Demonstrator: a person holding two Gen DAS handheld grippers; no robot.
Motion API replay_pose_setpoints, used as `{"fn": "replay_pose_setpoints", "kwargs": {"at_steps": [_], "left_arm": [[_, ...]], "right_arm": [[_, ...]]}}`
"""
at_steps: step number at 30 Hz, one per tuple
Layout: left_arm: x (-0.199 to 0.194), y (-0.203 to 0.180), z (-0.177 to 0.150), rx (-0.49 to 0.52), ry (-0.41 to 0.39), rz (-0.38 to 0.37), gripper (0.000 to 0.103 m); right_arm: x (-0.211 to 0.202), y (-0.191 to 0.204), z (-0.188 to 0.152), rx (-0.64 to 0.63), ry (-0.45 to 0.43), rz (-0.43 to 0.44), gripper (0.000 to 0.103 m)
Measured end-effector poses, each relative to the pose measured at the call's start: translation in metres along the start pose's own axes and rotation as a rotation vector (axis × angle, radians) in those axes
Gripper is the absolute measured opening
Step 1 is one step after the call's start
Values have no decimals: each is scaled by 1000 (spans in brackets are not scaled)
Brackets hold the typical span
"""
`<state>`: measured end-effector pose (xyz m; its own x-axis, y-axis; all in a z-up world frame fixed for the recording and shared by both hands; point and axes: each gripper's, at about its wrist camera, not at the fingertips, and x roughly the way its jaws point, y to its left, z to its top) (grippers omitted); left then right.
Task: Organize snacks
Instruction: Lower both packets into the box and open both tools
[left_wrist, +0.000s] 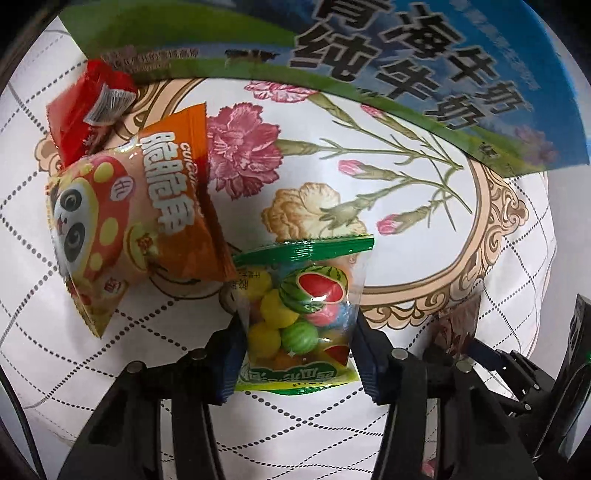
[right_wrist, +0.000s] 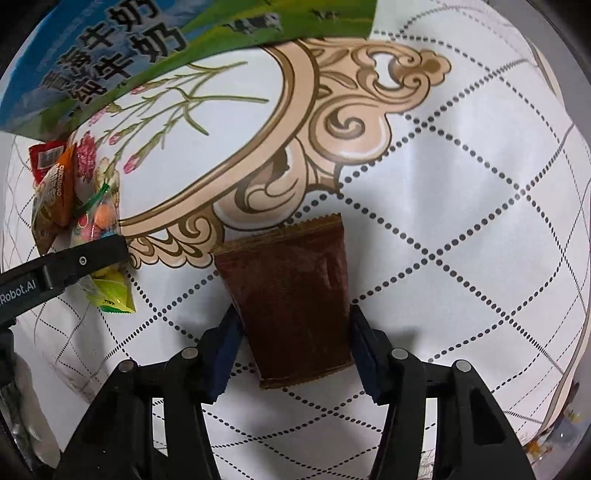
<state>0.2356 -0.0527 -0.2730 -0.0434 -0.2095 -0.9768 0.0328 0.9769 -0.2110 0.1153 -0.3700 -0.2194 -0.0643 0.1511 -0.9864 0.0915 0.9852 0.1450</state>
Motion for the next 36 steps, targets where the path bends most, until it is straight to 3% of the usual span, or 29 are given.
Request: {"fn": "replay_pose_setpoints", "kwargs": {"at_steps": [8, 13, 21, 25, 29, 32, 36], "left_arm": [[-17, -29, -15, 65, -19, -51, 48], [-67, -41, -13, 76, -70, -131, 48], [-178, -77, 59, 101, -227, -264, 48], [-212, -76, 116, 123, -302, -179, 48], [-224, -66, 172, 120, -311, -77, 48], [-207, -55, 207, 99, -287, -4, 48], [-174, -35, 240, 75, -230, 53, 48]], "right_arm": [[-35, 0, -8, 10, -57, 113, 58], [-90, 3, 12, 12, -136, 202, 58], [-198, 2, 80, -9, -308, 278, 58], [-223, 12, 139, -10, -381, 239, 58], [-224, 20, 192, -13, -393, 182, 58], [-209, 18, 224, -5, -360, 154, 58], [-186, 16, 241, 0, -305, 115, 58]]}}
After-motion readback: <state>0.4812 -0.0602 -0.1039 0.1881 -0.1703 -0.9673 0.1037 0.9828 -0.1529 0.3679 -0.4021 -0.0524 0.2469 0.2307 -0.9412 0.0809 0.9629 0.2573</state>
